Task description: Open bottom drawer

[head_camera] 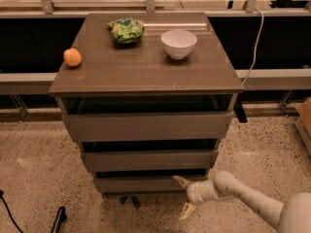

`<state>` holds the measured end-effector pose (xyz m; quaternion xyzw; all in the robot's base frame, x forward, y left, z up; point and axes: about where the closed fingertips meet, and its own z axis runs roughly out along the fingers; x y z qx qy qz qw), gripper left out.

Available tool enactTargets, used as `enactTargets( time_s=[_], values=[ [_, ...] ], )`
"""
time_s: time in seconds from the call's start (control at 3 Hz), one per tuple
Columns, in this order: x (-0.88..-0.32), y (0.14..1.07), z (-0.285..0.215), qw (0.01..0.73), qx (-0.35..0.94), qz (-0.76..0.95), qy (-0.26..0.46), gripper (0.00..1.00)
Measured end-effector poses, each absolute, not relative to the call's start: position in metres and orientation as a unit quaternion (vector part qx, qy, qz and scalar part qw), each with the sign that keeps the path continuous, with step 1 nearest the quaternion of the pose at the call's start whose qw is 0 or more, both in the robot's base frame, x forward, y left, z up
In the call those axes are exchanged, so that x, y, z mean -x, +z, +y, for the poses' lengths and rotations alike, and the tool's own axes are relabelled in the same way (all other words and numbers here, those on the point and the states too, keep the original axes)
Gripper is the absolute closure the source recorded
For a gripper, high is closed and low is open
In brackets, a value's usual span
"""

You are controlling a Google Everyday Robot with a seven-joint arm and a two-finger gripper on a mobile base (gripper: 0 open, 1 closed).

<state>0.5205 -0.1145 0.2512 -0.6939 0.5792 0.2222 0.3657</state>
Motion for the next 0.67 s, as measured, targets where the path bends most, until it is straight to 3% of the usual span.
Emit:
enactTargets(
  time_s=[0.67],
  values=[
    [-0.542, 0.237, -0.122, 0.34, 0.74, 0.56, 0.152, 0.0]
  ],
)
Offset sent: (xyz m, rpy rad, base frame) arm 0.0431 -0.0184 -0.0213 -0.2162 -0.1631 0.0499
